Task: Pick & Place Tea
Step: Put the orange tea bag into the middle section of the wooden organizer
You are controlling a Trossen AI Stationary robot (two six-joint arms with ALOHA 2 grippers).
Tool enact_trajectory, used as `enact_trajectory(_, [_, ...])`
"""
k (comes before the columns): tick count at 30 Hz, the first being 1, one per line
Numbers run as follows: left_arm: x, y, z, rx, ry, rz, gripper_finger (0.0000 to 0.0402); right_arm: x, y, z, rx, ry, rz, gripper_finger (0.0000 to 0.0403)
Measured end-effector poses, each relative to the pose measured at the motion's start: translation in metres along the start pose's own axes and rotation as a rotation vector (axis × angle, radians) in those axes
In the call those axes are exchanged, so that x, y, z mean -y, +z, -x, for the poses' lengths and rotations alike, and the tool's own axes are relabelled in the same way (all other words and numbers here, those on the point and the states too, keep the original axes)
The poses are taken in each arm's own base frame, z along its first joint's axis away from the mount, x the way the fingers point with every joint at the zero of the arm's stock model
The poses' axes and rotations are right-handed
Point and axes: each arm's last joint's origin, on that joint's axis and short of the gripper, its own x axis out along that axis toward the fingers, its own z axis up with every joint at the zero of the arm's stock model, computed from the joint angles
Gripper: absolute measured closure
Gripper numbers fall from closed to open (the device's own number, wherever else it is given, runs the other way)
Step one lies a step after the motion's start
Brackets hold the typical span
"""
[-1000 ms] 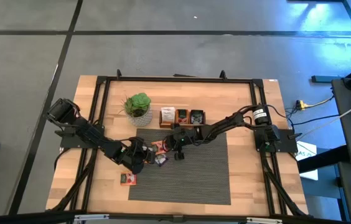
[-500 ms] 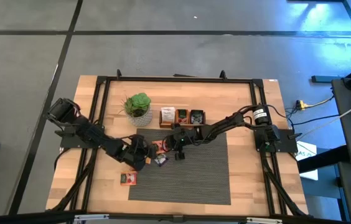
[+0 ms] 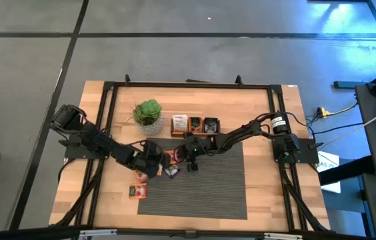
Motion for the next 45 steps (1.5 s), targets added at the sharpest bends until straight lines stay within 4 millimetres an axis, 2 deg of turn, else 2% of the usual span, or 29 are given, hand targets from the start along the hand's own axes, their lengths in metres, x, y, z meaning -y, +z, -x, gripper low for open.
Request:
enact_trajectory(8, [0.0,0.0,-0.001,-0.048,0.012,0.002,0.0283,0.0,0.0,0.0,0.003,-0.001,0.0,0.0309])
enact_trajectory(18, [0.0,0.0,-0.001,-0.035,0.008,-0.046,0.0392,0.0,0.0,0.0,0.006,-0.001,-0.001,0.0309])
enact_trajectory(26, [0.0,-0.001,-0.001,-0.052,0.005,-0.141,0.0398,0.001,0.005,0.006,0.018,-0.004,-0.001,0.0308])
enact_trajectory(30, [0.001,-0.001,0.0,-0.058,-0.005,-0.203,0.0398,0.003,0.015,0.024,0.005,-0.002,0.001,0.03])
enact_trajectory(36, [0.01,0.002,0.007,-0.091,-0.054,-0.34,0.0399,0.007,0.035,0.067,-0.034,0.011,-0.003,0.0251])
enact_trajectory(40, [0.031,0.0,0.015,-0.144,-0.154,-0.478,0.0398,0.004,0.046,0.092,-0.034,0.022,-0.028,0.023])
enact_trajectory(45, [0.06,-0.004,0.023,-0.244,-0.27,-0.651,0.0398,-0.007,0.054,0.108,-0.008,0.046,-0.068,0.0225])
